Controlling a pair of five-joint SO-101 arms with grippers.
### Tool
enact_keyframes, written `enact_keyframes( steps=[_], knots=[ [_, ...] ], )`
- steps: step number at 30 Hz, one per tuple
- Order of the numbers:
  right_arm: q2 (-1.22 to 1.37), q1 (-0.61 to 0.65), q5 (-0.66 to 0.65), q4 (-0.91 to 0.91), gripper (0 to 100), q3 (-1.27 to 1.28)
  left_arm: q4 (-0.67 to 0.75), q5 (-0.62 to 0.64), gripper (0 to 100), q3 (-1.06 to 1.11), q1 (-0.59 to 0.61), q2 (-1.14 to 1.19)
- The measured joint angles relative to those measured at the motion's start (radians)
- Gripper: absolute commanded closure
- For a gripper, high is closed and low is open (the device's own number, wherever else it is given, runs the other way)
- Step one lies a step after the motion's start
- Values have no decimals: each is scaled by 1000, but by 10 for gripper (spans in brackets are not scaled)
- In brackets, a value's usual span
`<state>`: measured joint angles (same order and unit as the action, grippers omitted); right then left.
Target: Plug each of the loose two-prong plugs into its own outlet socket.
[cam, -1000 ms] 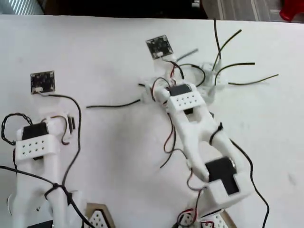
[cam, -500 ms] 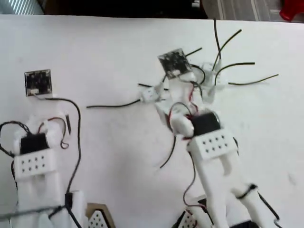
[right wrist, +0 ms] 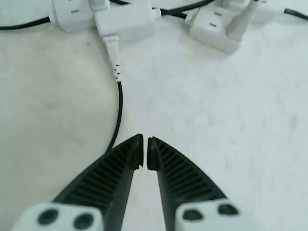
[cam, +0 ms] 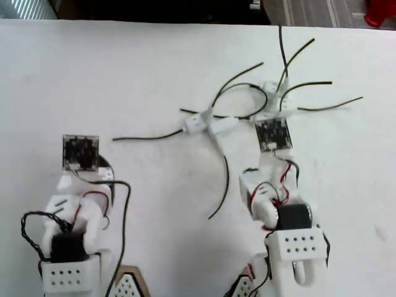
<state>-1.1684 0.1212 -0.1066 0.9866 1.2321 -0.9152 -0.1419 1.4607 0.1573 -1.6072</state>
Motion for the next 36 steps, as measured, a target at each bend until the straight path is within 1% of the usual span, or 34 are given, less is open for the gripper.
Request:
enact_keyframes(
  steps=[4,6,9,12,16,23,34,36],
  knots=[
    [-129,3,0,0,981,141,0,-91,974,118,0,-100],
    [-201,2,0,0,981,216,0,-118,950,178,0,-143],
    [-322,3,0,0,981,334,0,-123,906,227,0,-187],
    [-451,2,0,2,981,443,-6,-123,889,236,0,-192],
    [-594,3,0,100,981,446,-75,-123,891,236,0,-192],
    [-601,3,0,230,981,448,-221,-123,891,236,0,-192],
    [-606,3,0,249,981,448,-348,-123,891,236,0,-192],
    [-606,3,0,249,981,448,-353,-123,891,236,0,-192]
  ],
)
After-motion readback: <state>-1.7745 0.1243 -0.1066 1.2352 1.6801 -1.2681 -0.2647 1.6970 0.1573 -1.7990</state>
